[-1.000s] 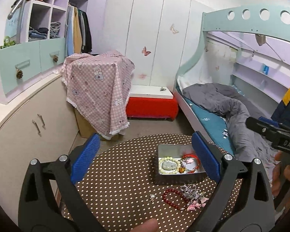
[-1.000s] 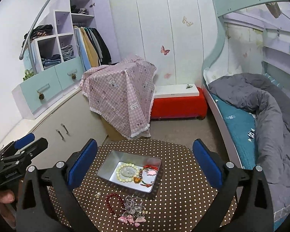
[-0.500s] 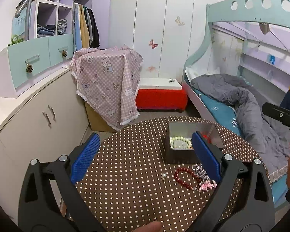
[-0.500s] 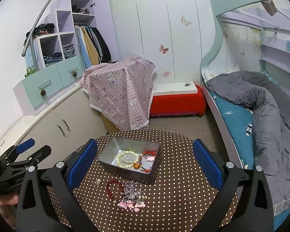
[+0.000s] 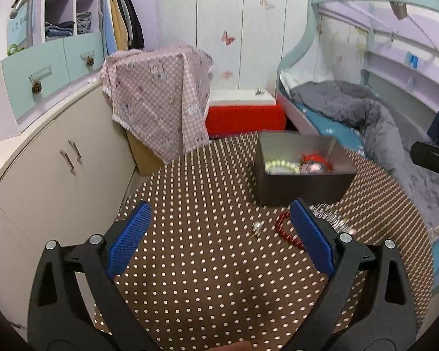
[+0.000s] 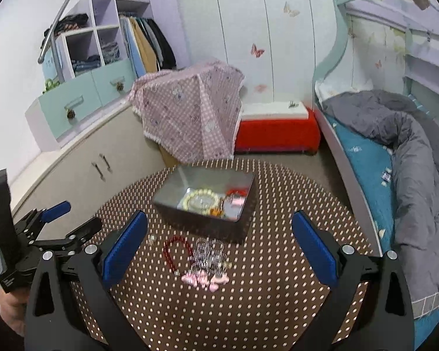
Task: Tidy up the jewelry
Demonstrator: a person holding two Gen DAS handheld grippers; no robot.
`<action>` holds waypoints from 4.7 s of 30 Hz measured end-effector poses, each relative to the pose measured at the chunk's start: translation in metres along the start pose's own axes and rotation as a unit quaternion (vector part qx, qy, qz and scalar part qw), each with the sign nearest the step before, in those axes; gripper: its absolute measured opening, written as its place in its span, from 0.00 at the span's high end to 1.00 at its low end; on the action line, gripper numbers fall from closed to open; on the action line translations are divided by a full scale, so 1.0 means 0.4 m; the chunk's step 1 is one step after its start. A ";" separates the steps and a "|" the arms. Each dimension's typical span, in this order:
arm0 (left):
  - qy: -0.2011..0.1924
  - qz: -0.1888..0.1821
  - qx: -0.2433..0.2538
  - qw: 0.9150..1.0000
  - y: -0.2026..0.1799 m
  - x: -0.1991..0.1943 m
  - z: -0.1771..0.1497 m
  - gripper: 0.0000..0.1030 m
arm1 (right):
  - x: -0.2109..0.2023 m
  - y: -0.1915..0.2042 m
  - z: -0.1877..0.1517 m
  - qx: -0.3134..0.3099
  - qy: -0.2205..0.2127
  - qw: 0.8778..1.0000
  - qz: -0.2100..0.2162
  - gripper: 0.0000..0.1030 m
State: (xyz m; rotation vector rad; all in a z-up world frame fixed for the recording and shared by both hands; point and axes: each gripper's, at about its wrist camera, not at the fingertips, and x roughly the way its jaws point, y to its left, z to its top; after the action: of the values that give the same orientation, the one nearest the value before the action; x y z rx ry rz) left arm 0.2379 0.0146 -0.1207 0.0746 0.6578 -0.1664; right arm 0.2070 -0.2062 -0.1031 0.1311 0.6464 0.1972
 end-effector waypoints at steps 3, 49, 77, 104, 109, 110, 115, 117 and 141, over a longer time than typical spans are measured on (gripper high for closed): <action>0.024 -0.004 0.007 1.000 -0.004 0.048 -0.023 0.09 | 0.021 0.004 -0.020 -0.004 0.015 1.000 0.005 0.08; 0.060 -0.067 -0.015 0.996 0.047 0.092 -0.049 0.90 | 0.210 0.141 -0.088 -0.097 0.123 0.976 0.148 0.94; -0.045 -0.139 0.007 0.989 -0.064 0.030 0.272 0.90 | 0.039 0.014 0.247 -0.041 -0.024 0.987 0.151 0.94; -0.084 -0.065 -0.052 0.993 0.002 -0.007 0.274 0.06 | 0.050 -0.091 0.215 0.069 -0.051 0.996 0.038 0.07; -0.106 -0.057 -0.044 0.992 -0.003 -0.075 0.257 0.06 | 0.011 -0.073 0.214 0.059 -0.061 0.996 0.033 0.07; -0.109 -0.057 -0.043 0.992 -0.005 -0.083 0.256 0.06 | 0.003 -0.069 0.212 0.059 -0.064 0.996 0.033 0.07; -0.120 -0.056 -0.041 0.990 -0.002 -0.128 0.239 0.06 | -0.034 -0.048 0.204 0.048 -0.071 0.996 0.035 0.07; -0.122 -0.052 -0.041 0.990 0.000 -0.137 0.232 0.06 | -0.046 -0.047 0.199 0.047 -0.074 0.995 0.036 0.07; -0.056 -0.054 -0.013 0.997 -0.027 -0.089 0.060 0.06 | -0.058 -0.059 0.054 0.031 -0.030 0.999 0.006 0.07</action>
State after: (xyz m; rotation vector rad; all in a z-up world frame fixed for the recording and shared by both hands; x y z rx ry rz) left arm 0.2228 0.0057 -0.0801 0.0040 0.5523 -0.2645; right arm 0.2054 -0.2355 -0.0769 0.1994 0.5913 0.1851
